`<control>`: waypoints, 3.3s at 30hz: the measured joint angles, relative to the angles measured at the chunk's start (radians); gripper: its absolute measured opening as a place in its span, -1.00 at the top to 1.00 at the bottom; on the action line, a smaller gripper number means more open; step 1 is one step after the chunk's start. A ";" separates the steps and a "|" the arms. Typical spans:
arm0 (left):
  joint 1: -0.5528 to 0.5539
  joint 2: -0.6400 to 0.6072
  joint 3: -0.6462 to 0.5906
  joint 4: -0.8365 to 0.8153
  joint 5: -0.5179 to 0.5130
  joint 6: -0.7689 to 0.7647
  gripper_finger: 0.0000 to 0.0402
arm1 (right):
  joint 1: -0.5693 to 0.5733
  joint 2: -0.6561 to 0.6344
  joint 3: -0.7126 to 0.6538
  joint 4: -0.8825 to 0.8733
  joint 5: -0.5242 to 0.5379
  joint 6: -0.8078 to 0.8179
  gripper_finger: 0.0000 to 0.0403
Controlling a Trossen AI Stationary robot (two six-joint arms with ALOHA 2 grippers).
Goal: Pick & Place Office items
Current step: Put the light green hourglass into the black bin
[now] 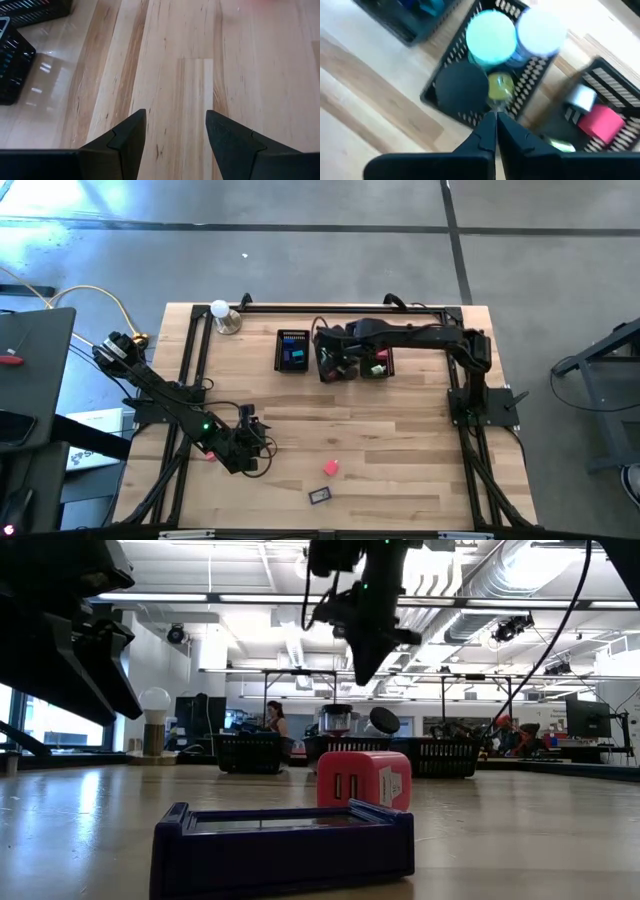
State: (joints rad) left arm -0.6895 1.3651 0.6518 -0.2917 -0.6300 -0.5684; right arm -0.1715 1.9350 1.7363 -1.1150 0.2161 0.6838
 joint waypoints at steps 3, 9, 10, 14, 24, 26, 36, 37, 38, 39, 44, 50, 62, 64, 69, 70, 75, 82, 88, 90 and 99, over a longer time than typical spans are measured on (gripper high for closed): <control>0.000 0.000 0.000 -0.001 0.000 0.000 0.02 | 0.018 0.000 0.036 -0.075 0.005 0.015 0.98; 0.000 0.000 0.000 -0.001 0.003 -0.004 0.02 | 0.062 -0.009 0.041 -0.144 -0.007 0.046 0.98; 0.000 0.000 0.000 -0.001 0.007 -0.004 0.02 | 0.074 -0.009 0.041 -0.147 0.005 0.049 0.98; 0.000 0.000 0.000 0.000 0.011 -0.005 0.02 | 0.127 -0.009 0.041 -0.171 0.072 0.076 0.98; -0.002 0.000 0.000 0.003 0.018 -0.008 0.02 | 0.224 -0.009 0.041 -0.229 0.417 0.161 0.98; -0.002 0.000 0.000 0.004 0.018 -0.008 0.02 | 0.246 -0.009 0.041 -0.245 0.508 0.161 0.98; -0.001 0.000 0.000 0.008 0.018 -0.008 0.02 | 0.328 -0.009 0.041 -0.267 0.601 0.196 0.98; -0.001 0.000 0.000 0.008 0.018 -0.008 0.02 | 0.334 -0.009 0.041 -0.264 0.581 0.178 0.97; -0.002 0.000 0.000 0.008 0.018 -0.008 0.02 | 0.341 -0.009 0.041 -0.256 0.562 0.157 0.95; -0.002 0.000 0.000 0.008 0.018 -0.008 0.02 | 0.350 -0.009 0.041 -0.245 0.548 0.139 0.91; -0.001 0.000 0.000 0.008 0.017 -0.008 0.02 | 0.403 -0.009 0.041 -0.109 0.544 0.021 0.64; -0.002 0.000 0.000 0.008 0.026 -0.013 0.02 | 0.460 -0.009 0.041 0.023 0.589 -0.126 0.25; -0.009 0.000 0.000 0.008 0.032 -0.015 0.02 | 0.566 -0.037 0.041 -0.029 0.957 0.101 -0.05; -0.009 0.000 0.000 0.010 0.032 -0.015 0.02 | 0.570 -0.040 0.042 -0.024 0.958 0.089 -0.05; -0.008 0.000 0.000 0.022 0.032 -0.015 0.02 | 0.584 -0.038 0.041 -0.023 0.964 0.076 -0.05; -0.009 0.000 0.000 0.026 0.032 -0.015 0.02 | 0.584 -0.039 0.041 -0.023 0.962 0.075 -0.05; -0.008 0.000 0.000 0.035 0.032 -0.015 0.02 | 0.584 -0.038 0.041 -0.025 0.948 0.072 -0.14; -0.008 0.000 0.000 0.038 0.032 -0.015 0.02 | 0.575 -0.038 0.041 -0.025 0.849 0.110 -0.59; -0.009 0.000 0.000 0.036 0.032 -0.015 0.02 | 0.576 -0.038 0.041 -0.101 0.711 0.286 -0.81; -0.009 0.000 0.000 0.031 0.032 -0.015 0.02 | 0.586 -0.038 0.040 -0.202 0.677 0.391 -0.83; -0.009 0.000 0.000 0.026 0.078 -0.015 0.02 | 0.697 -0.177 -0.116 -0.405 0.804 0.897 -0.84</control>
State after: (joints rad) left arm -0.6987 1.3651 0.6518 -0.2657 -0.5518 -0.5835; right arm 0.5258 1.7581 1.6202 -1.5195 1.0200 1.5803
